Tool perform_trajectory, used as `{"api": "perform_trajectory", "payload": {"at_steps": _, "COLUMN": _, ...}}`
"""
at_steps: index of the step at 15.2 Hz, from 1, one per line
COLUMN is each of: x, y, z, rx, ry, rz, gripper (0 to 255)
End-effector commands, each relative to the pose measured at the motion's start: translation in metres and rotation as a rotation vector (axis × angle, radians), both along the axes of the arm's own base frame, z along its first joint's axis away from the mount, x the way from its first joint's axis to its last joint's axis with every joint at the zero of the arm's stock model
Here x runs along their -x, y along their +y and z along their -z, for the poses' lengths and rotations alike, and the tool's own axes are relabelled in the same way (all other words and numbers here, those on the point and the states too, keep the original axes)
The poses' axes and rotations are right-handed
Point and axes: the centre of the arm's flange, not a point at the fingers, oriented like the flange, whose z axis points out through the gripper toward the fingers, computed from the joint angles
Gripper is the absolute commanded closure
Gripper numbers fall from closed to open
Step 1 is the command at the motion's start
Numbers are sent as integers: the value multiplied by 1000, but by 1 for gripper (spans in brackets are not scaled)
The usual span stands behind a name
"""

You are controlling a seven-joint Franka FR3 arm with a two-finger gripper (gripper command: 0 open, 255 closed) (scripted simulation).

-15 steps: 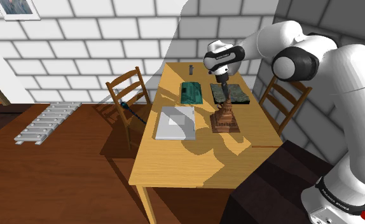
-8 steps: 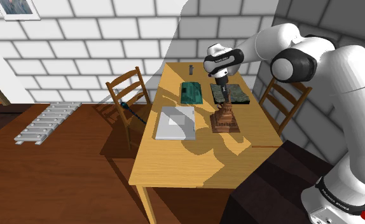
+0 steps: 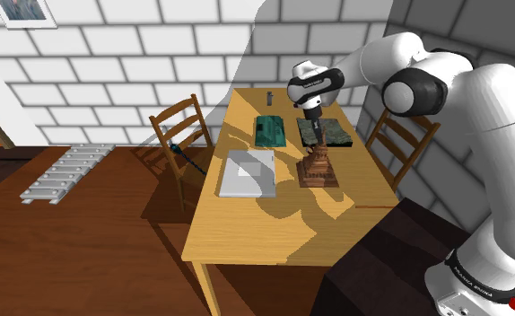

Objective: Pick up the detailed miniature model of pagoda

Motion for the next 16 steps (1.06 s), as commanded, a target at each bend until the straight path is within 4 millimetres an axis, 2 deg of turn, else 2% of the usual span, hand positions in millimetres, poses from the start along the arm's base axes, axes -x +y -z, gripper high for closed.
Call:
{"api": "perform_trajectory", "payload": {"at_steps": 1, "x": 1, "y": 0, "z": -6, "rx": 0, "ry": 3, "rz": 1, "gripper": 255}}
{"api": "perform_trajectory", "payload": {"at_steps": 14, "x": 1, "y": 0, "z": -75, "rx": 0, "ry": 3, "rz": 1, "gripper": 255}}
{"api": "perform_trajectory", "payload": {"at_steps": 16, "x": 1, "y": 0, "z": -76, "rx": 0, "ry": 3, "rz": 1, "gripper": 255}}
